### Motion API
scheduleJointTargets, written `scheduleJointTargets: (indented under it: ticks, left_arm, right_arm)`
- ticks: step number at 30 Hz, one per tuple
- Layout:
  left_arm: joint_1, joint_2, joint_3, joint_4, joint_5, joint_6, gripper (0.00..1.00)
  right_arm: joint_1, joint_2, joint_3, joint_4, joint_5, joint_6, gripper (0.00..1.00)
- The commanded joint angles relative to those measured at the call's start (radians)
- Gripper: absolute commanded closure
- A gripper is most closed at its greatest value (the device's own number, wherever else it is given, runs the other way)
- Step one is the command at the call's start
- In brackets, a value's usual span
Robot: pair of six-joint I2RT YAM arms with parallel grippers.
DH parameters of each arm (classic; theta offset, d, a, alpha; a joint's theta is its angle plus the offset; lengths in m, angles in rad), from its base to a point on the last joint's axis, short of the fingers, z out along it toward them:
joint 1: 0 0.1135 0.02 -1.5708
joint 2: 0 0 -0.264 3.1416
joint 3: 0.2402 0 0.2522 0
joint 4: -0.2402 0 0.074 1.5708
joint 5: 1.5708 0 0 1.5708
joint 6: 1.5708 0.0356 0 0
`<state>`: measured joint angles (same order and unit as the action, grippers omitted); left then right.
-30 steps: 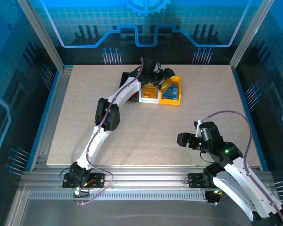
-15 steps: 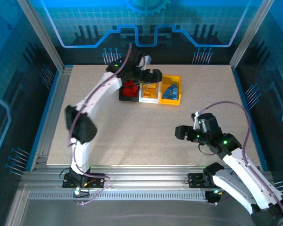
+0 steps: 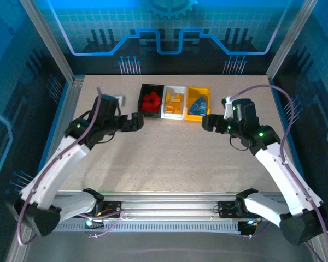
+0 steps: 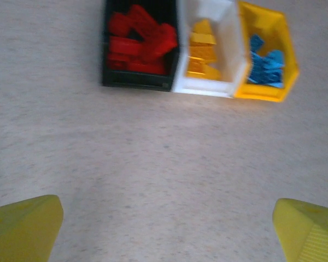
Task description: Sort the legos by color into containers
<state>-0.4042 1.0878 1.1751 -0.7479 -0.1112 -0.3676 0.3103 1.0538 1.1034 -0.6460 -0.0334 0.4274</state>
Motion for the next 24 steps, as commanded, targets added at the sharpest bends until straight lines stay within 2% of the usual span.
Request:
scheduleJointTargets:
  ticks: [1, 4, 7, 10, 12, 18, 24]
  left_arm:
    - [0.011, -0.134, -0.148, 0.16, -0.17, 0.018, 0.01]
    - [0.012, -0.266, -0.289, 0.275, -0.271, 0.091, 0.01]
    - [0.012, -0.393, -0.434, 0.387, -0.381, 0.145, 0.01]
    - [0.012, -0.498, -0.559, 0.496, -0.409, 0.228, 0.01]
    - [0.013, -0.542, -0.605, 0.522, -0.454, 0.237, 0.01]
    - [0.035, -0.559, -0.65, 0.509, -0.496, 0.272, 0.01]
    - [0.057, -0.549, -0.656, 0.49, -0.49, 0.275, 0.01]
  right_arm:
    - [-0.079, 0.063, 0.093, -0.048, 0.03, -0.094, 0.15]
    - [-0.159, 0.143, 0.134, -0.075, 0.016, -0.166, 0.14]
    - [-0.192, 0.206, 0.116, -0.052, 0.073, -0.252, 0.09]
    - [-0.197, 0.236, 0.039, 0.058, 0.109, -0.3, 0.08]
    - [-0.201, 0.253, -0.025, 0.16, 0.115, -0.304, 0.08]
    - [-0.216, 0.357, -0.218, 0.569, 0.103, -0.432, 0.06]
    - [-0.251, 0.489, -0.309, 0.78, 0.085, -0.442, 0.05]
